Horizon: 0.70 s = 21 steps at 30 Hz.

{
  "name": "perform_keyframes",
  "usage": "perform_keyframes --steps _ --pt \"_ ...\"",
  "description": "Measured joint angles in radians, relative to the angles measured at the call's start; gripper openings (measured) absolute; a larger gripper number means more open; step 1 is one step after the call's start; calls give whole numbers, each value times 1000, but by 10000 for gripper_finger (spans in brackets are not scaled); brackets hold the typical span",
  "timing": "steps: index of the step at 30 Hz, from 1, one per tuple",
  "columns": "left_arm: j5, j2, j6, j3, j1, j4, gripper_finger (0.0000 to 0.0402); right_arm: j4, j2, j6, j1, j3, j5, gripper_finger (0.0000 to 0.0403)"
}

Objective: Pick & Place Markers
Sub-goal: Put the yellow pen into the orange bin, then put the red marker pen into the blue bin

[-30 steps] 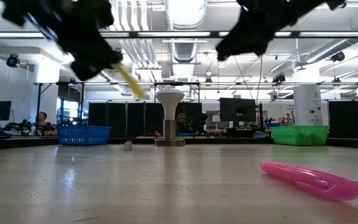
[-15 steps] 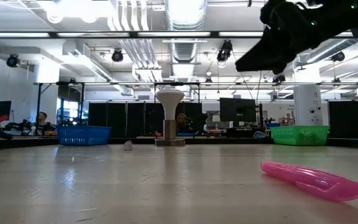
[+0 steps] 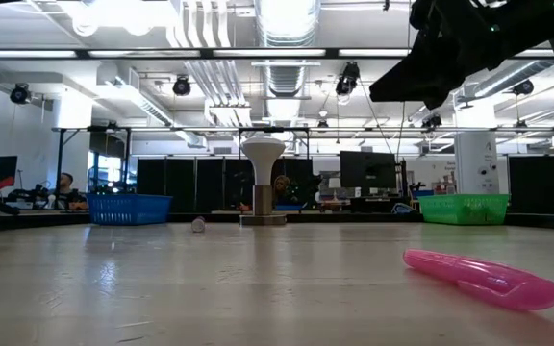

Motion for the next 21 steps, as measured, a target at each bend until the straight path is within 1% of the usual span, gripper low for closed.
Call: perform_keyframes --steps 6,9,11,13,16,18,21 --pt "6 0 2 0 1 -11 92 0 0 0 0 0 0 114" --pt "41 0 41 0 4 -32 97 0 1 0 0 0 0 112" --pt "68 -2 93 0 10 -31 96 0 8 14 0 0 0 109" --pt "61 -8 165 0 26 -31 90 -1 19 26 0 0 0 107" --pt "-12 -17 303 -1 81 -30 71 -2 31 33 0 0 -21 103" --pt "-61 -20 422 -1 138 -15 53 0 30 39 0 0 -51 99" --pt "-98 -21 643 -6 241 82 19 -1 22 58 4 0 -58 88"
